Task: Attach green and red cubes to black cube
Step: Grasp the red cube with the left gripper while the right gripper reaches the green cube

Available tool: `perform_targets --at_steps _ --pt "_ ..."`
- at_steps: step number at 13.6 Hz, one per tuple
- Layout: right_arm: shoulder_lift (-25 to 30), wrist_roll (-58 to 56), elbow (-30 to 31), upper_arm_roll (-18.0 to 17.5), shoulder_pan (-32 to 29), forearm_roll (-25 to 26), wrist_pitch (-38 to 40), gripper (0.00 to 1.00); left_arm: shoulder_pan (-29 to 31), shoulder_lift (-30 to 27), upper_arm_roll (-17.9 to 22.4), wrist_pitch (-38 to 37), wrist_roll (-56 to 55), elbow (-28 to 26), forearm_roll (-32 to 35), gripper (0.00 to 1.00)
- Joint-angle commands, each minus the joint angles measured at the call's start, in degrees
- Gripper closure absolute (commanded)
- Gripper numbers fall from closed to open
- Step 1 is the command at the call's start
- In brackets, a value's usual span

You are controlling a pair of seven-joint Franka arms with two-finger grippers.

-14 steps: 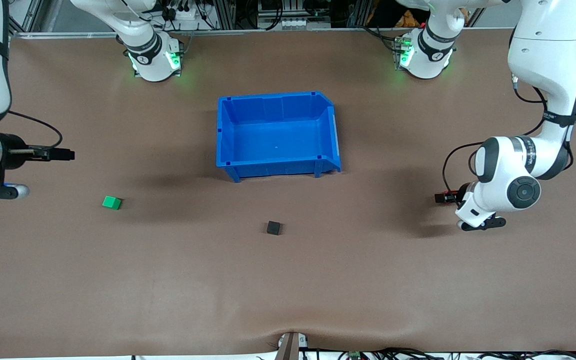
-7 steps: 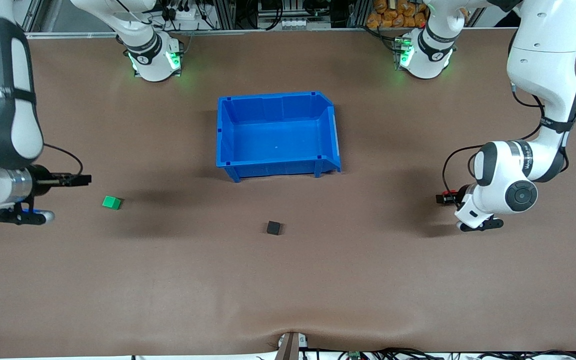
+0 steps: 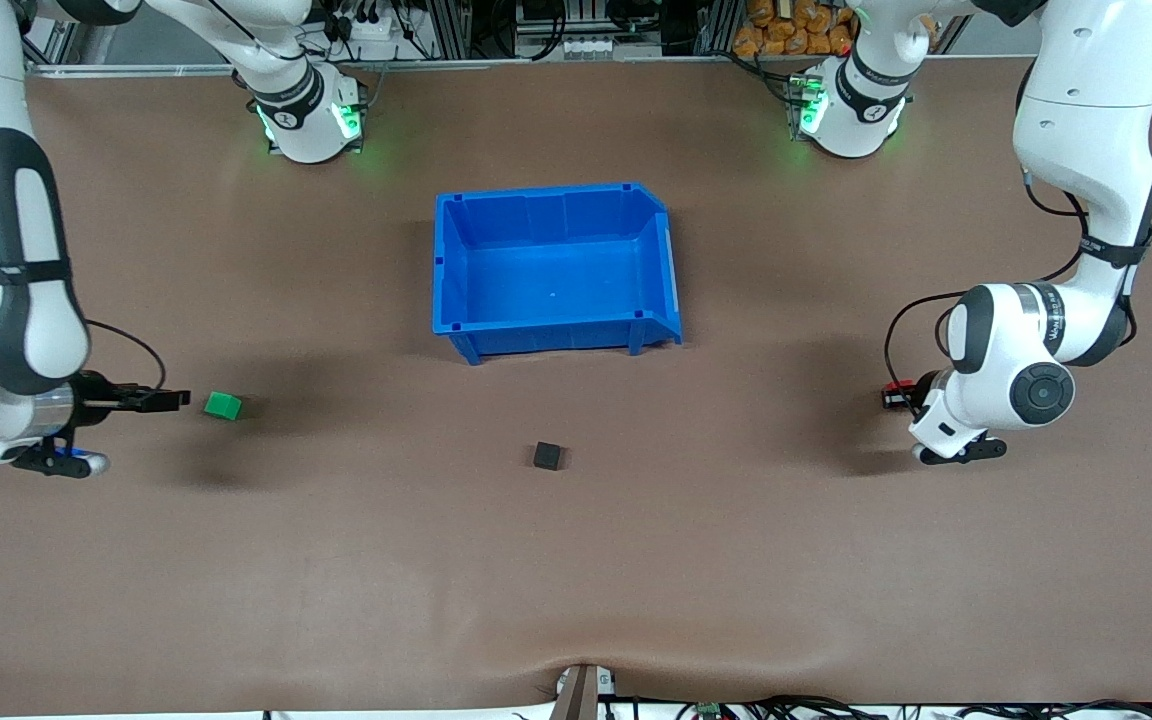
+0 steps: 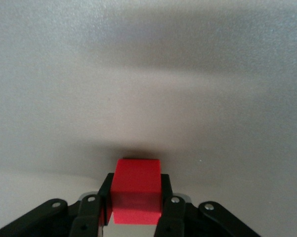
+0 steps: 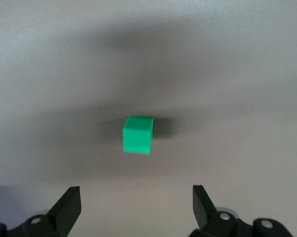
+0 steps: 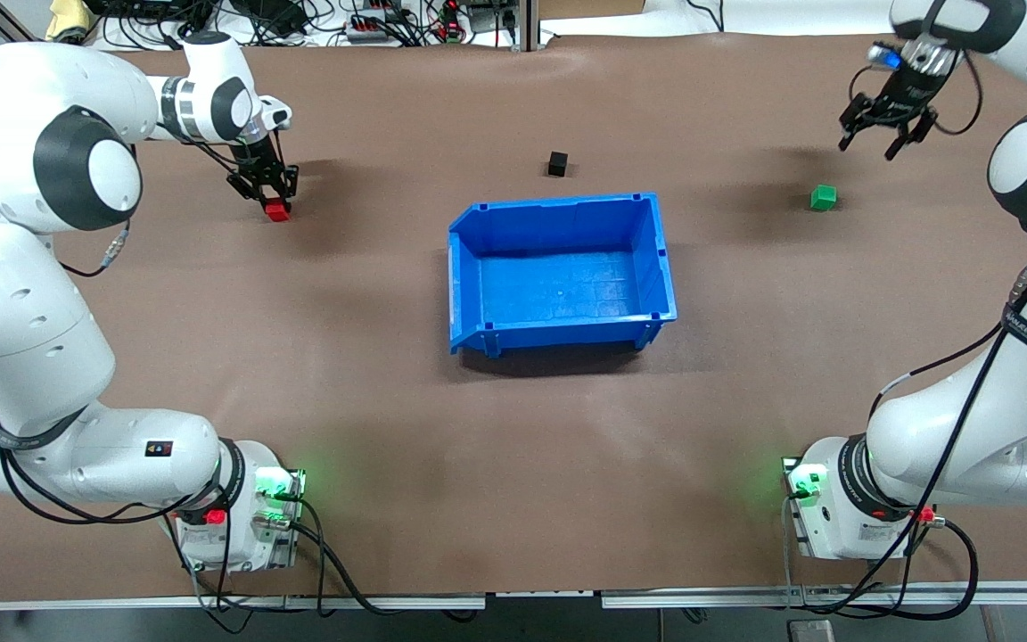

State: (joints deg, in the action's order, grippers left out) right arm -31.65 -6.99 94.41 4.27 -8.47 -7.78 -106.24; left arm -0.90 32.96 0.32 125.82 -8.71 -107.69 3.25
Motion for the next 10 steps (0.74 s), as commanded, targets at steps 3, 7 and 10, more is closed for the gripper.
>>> perform_targets --at_steps 3,7,10 --pt "1.9 0.8 14.3 -0.1 3.5 -0.1 -18.2 0.00 0.1 0.4 -0.1 -0.6 -0.3 2.5 0.0 0.97" --pt "2.6 0.8 26.7 -0.2 3.6 -0.1 -39.3 0.00 -0.9 1.0 -0.1 -5.9 -5.6 8.7 -8.9 1.00" --pt "3.4 0.8 26.9 -0.3 3.4 -0.2 -39.3 0.00 -3.8 1.4 -0.3 -7.1 -14.0 12.4 -9.5 1.00"
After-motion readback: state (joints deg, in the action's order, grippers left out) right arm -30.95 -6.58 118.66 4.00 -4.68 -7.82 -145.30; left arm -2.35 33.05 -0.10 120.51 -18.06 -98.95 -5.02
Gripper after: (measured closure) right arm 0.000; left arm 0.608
